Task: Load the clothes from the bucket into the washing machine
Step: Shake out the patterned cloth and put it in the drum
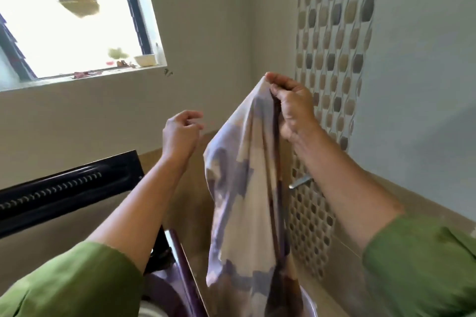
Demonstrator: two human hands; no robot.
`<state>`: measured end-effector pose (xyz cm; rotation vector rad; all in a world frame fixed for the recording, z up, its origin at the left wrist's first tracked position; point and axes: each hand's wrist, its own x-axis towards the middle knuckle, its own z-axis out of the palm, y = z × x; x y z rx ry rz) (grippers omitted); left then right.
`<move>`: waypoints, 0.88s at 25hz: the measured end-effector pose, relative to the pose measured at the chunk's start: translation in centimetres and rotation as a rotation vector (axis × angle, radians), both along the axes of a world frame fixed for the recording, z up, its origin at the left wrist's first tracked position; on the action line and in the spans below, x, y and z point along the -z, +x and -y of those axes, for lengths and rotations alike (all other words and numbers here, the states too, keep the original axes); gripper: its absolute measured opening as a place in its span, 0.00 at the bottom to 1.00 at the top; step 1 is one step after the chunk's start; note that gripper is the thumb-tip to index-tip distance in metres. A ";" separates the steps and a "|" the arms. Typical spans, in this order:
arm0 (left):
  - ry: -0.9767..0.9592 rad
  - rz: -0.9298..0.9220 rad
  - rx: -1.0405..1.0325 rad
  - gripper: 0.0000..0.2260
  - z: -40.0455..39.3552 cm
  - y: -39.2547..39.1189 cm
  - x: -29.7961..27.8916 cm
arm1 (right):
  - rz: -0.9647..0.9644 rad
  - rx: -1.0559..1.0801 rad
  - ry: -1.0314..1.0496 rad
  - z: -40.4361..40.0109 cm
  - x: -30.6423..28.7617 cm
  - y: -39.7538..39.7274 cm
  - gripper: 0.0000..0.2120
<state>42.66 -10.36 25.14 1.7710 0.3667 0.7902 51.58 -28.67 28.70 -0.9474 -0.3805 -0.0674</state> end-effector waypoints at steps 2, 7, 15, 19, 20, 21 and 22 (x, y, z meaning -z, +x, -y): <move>-0.006 0.028 0.171 0.12 2.5 -0.5 -0.6 | -0.056 -0.082 -0.064 -0.9 0.0 -1.9 0.13; 0.344 0.032 -0.056 0.21 7.7 0.1 1.0 | -0.090 -0.163 -0.211 -1.1 -0.1 -4.6 0.16; 0.010 -0.081 0.107 0.05 8.8 3.3 1.2 | 0.036 -0.316 -0.480 1.3 -0.2 -2.8 0.23; -0.362 -0.031 0.296 0.05 7.6 4.2 0.2 | 0.210 -0.005 -0.714 1.6 1.1 -1.2 0.33; -0.281 -0.094 0.338 0.03 7.5 4.2 0.1 | 0.234 0.006 -0.724 1.6 1.3 -0.9 0.35; -0.120 -0.174 0.340 0.03 7.7 4.2 0.2 | 0.264 -0.010 -0.736 1.5 1.5 -0.7 0.36; 0.056 -0.233 0.299 0.06 8.0 4.1 0.7 | 0.296 -0.045 -0.758 1.2 1.6 -0.6 0.37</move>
